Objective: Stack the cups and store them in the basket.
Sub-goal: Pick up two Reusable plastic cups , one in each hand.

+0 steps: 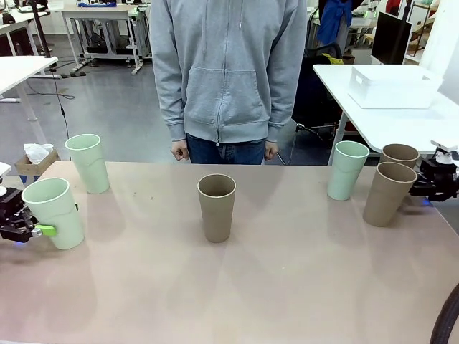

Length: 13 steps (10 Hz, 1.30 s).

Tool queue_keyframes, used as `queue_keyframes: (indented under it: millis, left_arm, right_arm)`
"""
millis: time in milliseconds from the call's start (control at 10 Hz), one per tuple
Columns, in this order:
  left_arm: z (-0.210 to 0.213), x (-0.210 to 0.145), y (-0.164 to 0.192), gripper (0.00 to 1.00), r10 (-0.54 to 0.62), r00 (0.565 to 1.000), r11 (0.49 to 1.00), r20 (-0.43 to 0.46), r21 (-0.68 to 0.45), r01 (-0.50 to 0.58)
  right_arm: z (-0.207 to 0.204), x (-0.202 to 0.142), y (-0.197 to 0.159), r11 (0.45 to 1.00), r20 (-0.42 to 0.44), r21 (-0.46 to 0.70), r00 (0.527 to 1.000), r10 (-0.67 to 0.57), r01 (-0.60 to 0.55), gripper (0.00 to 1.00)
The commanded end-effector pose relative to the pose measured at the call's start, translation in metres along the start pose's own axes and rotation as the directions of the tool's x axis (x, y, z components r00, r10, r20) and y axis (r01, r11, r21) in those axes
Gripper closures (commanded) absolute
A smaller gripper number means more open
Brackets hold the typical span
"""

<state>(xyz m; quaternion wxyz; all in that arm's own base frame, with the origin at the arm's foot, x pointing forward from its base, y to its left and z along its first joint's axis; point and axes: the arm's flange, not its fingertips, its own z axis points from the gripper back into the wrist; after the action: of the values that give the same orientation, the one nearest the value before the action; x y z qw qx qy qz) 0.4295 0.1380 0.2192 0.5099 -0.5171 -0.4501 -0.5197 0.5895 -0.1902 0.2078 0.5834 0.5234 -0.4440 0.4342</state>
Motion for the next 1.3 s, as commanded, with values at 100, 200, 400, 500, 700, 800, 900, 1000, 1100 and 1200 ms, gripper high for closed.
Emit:
queue_keyframes:
  millis: [100, 200, 400, 500, 700, 800, 900, 1000, 1100, 1200]
  left_arm:
    - [-0.004, -0.025, -0.020, 0.00, -0.050, 0.999, 0.999, -0.007, -0.013, 0.050]
    - [-0.004, -0.027, -0.020, 0.00, -0.050, 0.999, 0.999, -0.008, -0.012, 0.050]
    - [-0.004, -0.028, -0.019, 0.00, -0.055, 0.998, 0.998, -0.009, -0.011, 0.054]
    - [-0.003, -0.029, -0.019, 0.15, -0.053, 0.999, 0.999, -0.010, -0.008, 0.052]
    - [-0.003, -0.030, -0.018, 0.34, -0.050, 0.999, 0.999, -0.010, -0.011, 0.050]
    - [-0.002, -0.030, -0.019, 0.25, -0.049, 0.999, 0.999, -0.004, -0.015, 0.049]
    - [-0.003, -0.029, -0.019, 0.54, -0.050, 0.999, 0.999, 0.008, -0.019, 0.050]
    - [-0.002, -0.028, -0.020, 0.44, -0.050, 0.999, 0.999, 0.010, -0.019, 0.050]
    - [-0.002, -0.029, -0.021, 0.73, -0.051, 0.999, 0.999, 0.014, -0.016, 0.051]
    - [-0.002, -0.028, -0.021, 0.64, -0.053, 0.998, 0.998, 0.023, -0.013, 0.053]
  right_arm:
    - [-0.011, 0.002, 0.007, 1.000, -0.003, -0.022, 1.000, 0.022, -0.022, 0.00]
    - [-0.010, 0.002, 0.007, 1.000, -0.003, -0.020, 1.000, 0.020, -0.020, 0.00]
    - [-0.002, 0.004, 0.009, 1.000, 0.006, -0.015, 1.000, 0.012, -0.012, 0.00]
    - [0.004, 0.007, 0.011, 1.000, 0.016, -0.021, 1.000, 0.010, -0.010, 0.00]
    - [0.013, 0.011, 0.012, 1.000, 0.026, -0.025, 1.000, 0.014, -0.013, 0.13]
    - [0.014, 0.012, 0.011, 1.000, 0.029, -0.027, 1.000, 0.006, -0.005, 0.20]
    - [0.014, 0.011, 0.010, 1.000, 0.028, -0.026, 1.000, 0.002, -0.001, 0.33]
    - [0.014, 0.011, 0.010, 1.000, 0.028, -0.025, 1.000, 0.000, 0.001, 0.40]
    - [0.013, 0.009, 0.010, 1.000, 0.029, -0.025, 1.000, -0.001, 0.001, 0.53]
    - [0.013, 0.009, 0.010, 1.000, 0.033, -0.024, 0.999, -0.004, 0.005, 0.60]
